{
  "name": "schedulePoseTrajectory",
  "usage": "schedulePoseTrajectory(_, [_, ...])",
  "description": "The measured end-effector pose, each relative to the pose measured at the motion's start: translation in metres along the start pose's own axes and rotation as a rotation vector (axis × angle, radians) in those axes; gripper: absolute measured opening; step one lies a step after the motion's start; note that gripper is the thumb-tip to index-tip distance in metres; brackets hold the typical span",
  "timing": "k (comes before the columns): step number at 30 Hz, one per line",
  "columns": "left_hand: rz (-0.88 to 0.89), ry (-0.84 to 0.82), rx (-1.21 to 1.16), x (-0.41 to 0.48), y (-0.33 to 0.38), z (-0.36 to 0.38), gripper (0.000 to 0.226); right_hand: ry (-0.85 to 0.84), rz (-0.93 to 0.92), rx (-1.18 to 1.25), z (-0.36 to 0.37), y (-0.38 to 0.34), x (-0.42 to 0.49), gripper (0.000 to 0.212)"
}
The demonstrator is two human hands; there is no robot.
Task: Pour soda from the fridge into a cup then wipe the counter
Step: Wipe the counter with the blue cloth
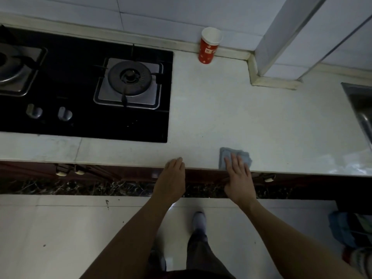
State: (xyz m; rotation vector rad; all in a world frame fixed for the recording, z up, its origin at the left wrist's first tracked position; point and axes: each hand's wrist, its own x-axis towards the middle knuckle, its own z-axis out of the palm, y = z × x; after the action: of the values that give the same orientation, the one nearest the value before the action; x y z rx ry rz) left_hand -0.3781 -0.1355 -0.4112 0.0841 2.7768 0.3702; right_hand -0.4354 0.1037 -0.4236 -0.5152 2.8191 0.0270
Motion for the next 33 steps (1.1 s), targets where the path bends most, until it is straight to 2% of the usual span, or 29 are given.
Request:
schedulePoseTrajectory(5, [-0.109, -0.01, -0.017, 0.017, 0.034, -0.003, 0.058, -0.006, 0.169, 0.1, -0.006, -0.005, 0.034, 0.086])
schedulePoseTrajectory(7, [-0.16, -0.008, -0.008, 0.022, 0.045, -0.003, 0.057, -0.036, 0.135, 0.143, -0.011, -0.02, 0.059, 0.089])
schedulePoseTrajectory(13, [-0.171, -0.048, 0.003, 0.027, 0.05, -0.004, 0.063, -0.125, -0.31, 0.129, -0.04, -0.07, 0.103, 0.083])
schedulePoseTrajectory(17, [-0.175, -0.008, -0.072, 0.028, 0.051, -0.012, 0.048, -0.02, -0.516, 0.01, -0.03, -0.043, 0.102, 0.078])
schedulePoseTrajectory(19, [-0.225, 0.013, -0.109, 0.03, 0.057, -0.015, 0.04, 0.064, -0.547, 0.012, -0.022, -0.014, 0.09, 0.072])
schedulePoseTrajectory(21, [-0.254, 0.032, -0.114, 0.034, 0.07, -0.018, 0.033, 0.073, -0.492, 0.017, -0.015, 0.018, 0.072, 0.075])
schedulePoseTrajectory(23, [-0.207, 0.042, -0.095, 0.039, 0.088, -0.019, 0.03, 0.074, -0.418, 0.014, -0.005, 0.055, 0.053, 0.078])
schedulePoseTrajectory(28, [0.012, -0.016, -0.012, 0.07, 0.153, -0.006, 0.054, 0.096, -0.217, 0.015, 0.0, 0.152, 0.013, 0.09])
schedulePoseTrajectory(33, [0.09, -0.098, 0.015, 0.102, 0.216, 0.007, 0.058, 0.032, 0.001, -0.001, -0.001, 0.245, -0.007, 0.093])
